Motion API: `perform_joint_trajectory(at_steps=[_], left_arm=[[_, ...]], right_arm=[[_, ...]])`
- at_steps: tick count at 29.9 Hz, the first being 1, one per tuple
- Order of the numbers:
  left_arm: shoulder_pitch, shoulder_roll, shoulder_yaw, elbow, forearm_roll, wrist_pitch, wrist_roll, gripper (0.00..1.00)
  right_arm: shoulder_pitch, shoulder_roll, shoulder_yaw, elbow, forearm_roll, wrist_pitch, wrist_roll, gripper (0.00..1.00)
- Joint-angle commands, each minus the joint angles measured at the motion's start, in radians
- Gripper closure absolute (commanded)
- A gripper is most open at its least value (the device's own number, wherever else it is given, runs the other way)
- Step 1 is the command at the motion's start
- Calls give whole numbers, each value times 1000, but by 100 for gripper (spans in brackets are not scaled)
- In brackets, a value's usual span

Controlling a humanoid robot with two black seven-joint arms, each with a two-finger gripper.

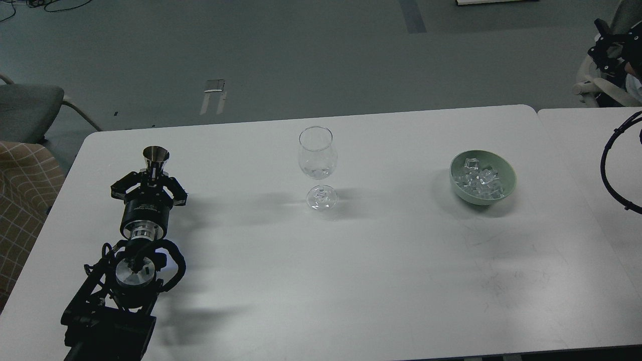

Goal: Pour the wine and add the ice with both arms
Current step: 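Lower the jigger onto the table and open the left gripper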

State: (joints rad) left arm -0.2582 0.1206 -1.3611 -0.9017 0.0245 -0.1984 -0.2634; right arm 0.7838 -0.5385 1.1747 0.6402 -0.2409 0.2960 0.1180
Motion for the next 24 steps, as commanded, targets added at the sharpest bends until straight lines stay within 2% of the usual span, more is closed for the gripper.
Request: perform_joint_trajectory(at_steps=[1,10,18,24], left_arm=[[-3,-1,4,0,0,10,9,99],[-18,1,10,1,6,24,15,89],[-26,2,10,1,12,22,18,85],[-42,7,14,4,14,24,16,75]], right_arm=[[0,0,0,1,0,0,0,0],[-5,2,0,3,0,-1,0,0],[-12,0,0,1,0,-1,0,0],[-18,2,0,3,0,-3,0,0]])
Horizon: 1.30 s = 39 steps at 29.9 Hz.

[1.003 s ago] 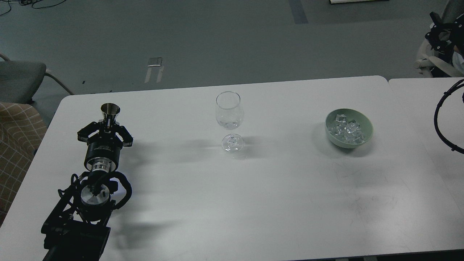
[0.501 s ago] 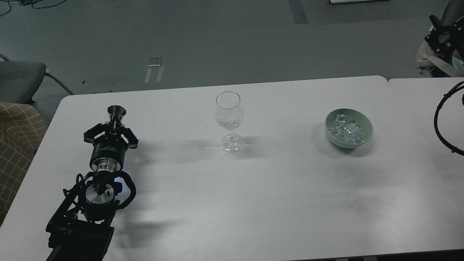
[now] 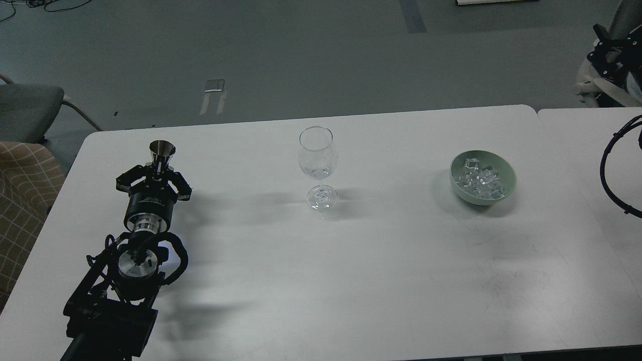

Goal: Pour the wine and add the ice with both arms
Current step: 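Lower the jigger onto the table and open the left gripper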

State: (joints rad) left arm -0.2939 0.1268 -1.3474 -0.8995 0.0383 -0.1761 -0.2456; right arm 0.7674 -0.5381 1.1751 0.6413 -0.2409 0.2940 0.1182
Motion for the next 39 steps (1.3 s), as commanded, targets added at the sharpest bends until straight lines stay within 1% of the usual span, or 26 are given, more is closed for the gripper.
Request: perform_joint_trajectory(at_steps=[1,5,14,18,24,26,28,33,39], left_arm=[[-8,1,1,5,0,1,-1,73],[-10,-1,1,14,2,0,-3,70],[-11,-1,1,14,2,1,-6,68],[-11,-4,1,14,2,0,-4,64],[-11,-4,1,14,2,1,-4,61],[-11,-4,1,14,2,1,-4,59],[-11,-4,2,14,2,1,-4,54],[-11,-4,2,14,2,1,-4,50],[-11,-6,2,14,2,3,-6,42]], right_arm=[[-2,0,0,0,0,-1,0,0],[-2,1,0,1,0,-1,0,0],[-2,0,0,1,0,-1,0,0],[-2,0,0,1,0,-1,0,0],[-2,0,0,1,0,-1,0,0],[-2,0,0,1,0,-1,0,0],[-4,0,0,0,0,-1,0,0],[-4,1,0,0,0,-3,0,0],[-2,0,0,-5,0,-1,0,0]])
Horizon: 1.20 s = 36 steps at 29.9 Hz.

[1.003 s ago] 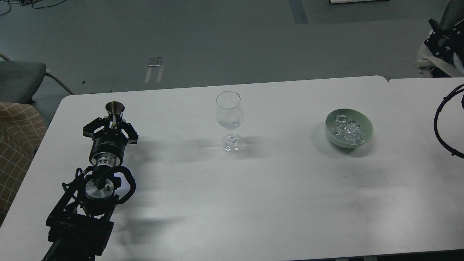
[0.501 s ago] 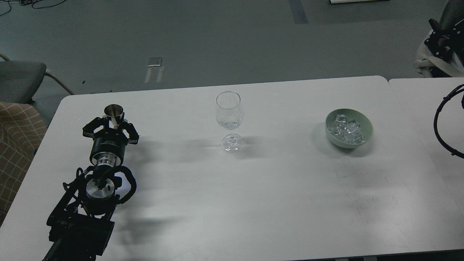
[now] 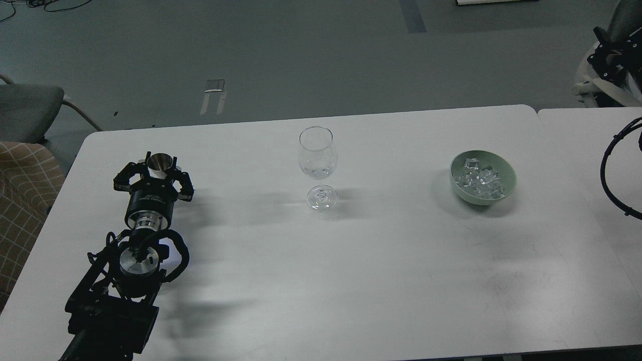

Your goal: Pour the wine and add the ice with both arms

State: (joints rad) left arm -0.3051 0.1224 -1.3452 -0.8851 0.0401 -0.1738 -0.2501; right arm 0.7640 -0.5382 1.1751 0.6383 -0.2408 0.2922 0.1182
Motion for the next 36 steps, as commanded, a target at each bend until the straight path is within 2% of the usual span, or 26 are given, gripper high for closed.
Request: perform_joint_trajectory(at_steps=[1,7,17,22,34,36], left_arm=[[0,0,0,0,0,0,-1,42],[-8,-3,0,15,0,5,-1,35],[-25,-1,0,12,3,2,-1,34],[-25,0,0,3,6,2,-5,25],[-17,16,0,-77,6,14,-3,24],[-9,22,0,-127,6,10,-3,21]], right_arm=[[1,0,0,-2,0,1,0,0],[0,0,0,-3,0,-1,0,0],[1,0,0,-3,0,-1,0,0],[1,0,0,-2,0,-1,0,0],[3,1,0,1,0,1,0,0],[5,1,0,3,2,1,0,0]])
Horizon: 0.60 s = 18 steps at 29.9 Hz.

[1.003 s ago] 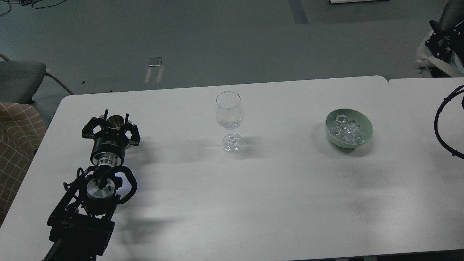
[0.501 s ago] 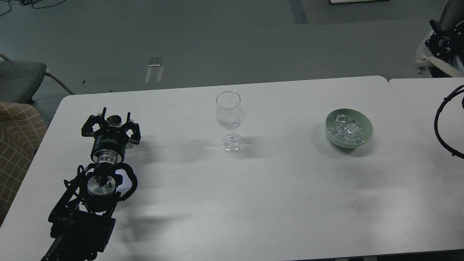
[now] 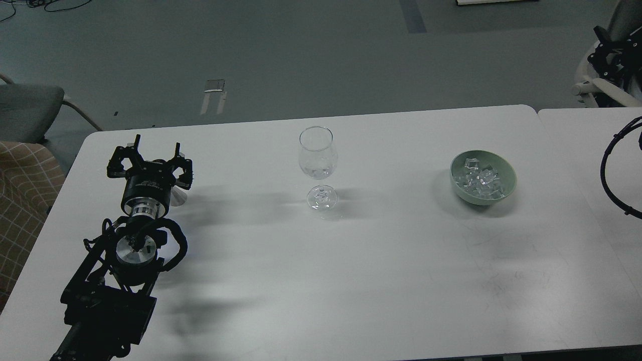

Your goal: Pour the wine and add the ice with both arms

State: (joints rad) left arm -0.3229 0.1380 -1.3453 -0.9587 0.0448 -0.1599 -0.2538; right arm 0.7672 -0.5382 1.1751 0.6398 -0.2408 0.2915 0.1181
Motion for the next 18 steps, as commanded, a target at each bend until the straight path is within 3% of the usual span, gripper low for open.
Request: perform_joint_trajectory(at_steps=[1,6,9,18], left_arm=[[10,8,2,-66,1,-4,1,21],[-1,8,0,-75,10,-1,-2,15],[-1,31,-1,-84,23,-4,-1,3],[-50,114,0,-132,24,0,7,2]], right_arm=[[1,1,0,0,2,2,0,0],[6,9,5,9,6,1,0,0],[4,7,12,38,6,2,1,0],[-40,12,8,72,3,6,6,0]])
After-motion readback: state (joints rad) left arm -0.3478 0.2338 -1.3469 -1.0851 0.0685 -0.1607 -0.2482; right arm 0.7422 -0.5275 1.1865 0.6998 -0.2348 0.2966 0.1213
